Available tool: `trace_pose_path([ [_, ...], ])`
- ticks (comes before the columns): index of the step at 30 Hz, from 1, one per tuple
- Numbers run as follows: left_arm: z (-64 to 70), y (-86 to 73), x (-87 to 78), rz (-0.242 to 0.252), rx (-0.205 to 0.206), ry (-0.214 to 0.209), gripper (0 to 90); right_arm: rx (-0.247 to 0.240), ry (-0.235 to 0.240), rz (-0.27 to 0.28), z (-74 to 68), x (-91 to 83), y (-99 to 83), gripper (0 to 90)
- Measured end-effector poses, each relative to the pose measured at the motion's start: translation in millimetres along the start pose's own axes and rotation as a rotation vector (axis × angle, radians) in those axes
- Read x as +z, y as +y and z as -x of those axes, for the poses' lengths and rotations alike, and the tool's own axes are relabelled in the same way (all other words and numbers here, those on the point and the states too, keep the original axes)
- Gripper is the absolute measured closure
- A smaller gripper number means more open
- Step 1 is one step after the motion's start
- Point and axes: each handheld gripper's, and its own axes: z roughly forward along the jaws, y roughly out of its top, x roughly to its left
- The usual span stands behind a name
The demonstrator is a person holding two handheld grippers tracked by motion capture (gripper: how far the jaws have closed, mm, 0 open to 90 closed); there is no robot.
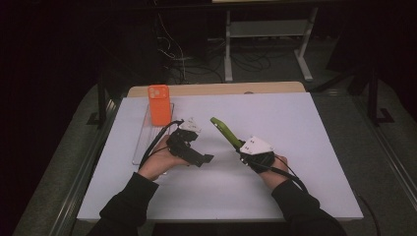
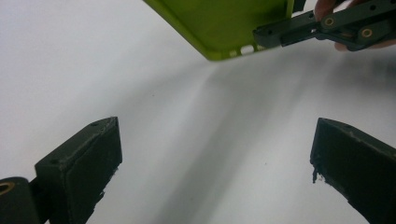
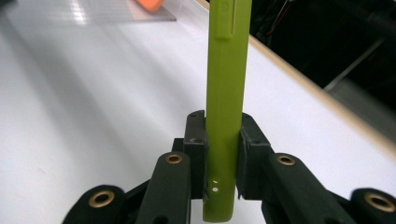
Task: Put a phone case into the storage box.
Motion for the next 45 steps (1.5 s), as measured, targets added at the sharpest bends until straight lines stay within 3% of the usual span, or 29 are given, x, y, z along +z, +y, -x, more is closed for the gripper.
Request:
trace_pose_path([
  [2,-1.7,1.6,1.0,0.007,-0.001,0.008,2.0,0.085,0.034,0.002,4.4,0.1,-0.8,75.6],
  [6,-3.5,5.1,5.0,0.041,-0.042,0.007,2.0,0.226,0.085,0.015,11.5,0.2,-3.9,75.6],
  [8,-4.1,7.5,5.4,0.036,-0.042,0.014,2.0,0.291,0.11,0.024,14.6,0.5,-6.3,75.6],
  [11,-4.7,12.7,5.8,0.065,-0.056,0.013,2.0,0.368,0.134,0.041,18.4,0.0,-8.3,75.7],
  [15,-5.6,20.8,8.0,0.131,-0.102,0.001,2.0,0.399,0.143,0.061,20.2,-0.7,-7.8,75.7],
  [20,-8.7,29.6,11.5,0.192,-0.147,-0.021,2.0,0.39,0.145,0.074,18.7,0.5,-6.0,75.7],
  [30,-12.2,41.0,24.6,0.228,-0.137,-0.046,1.9,0.367,0.156,0.071,13.4,0.3,-1.9,75.7],
  [35,-9.3,43.7,30.1,0.249,-0.161,-0.062,1.8,0.363,0.16,0.069,11.4,-0.3,-1.4,75.7],
  [40,-9.6,48.9,34.1,0.27,-0.14,-0.06,0.1,0.361,0.162,0.076,11.0,-0.5,-0.9,75.7],
  [45,-6.8,52.5,40.1,0.28,-0.16,-0.067,0.1,0.365,0.171,0.077,9.8,-0.9,-0.4,75.7],
])
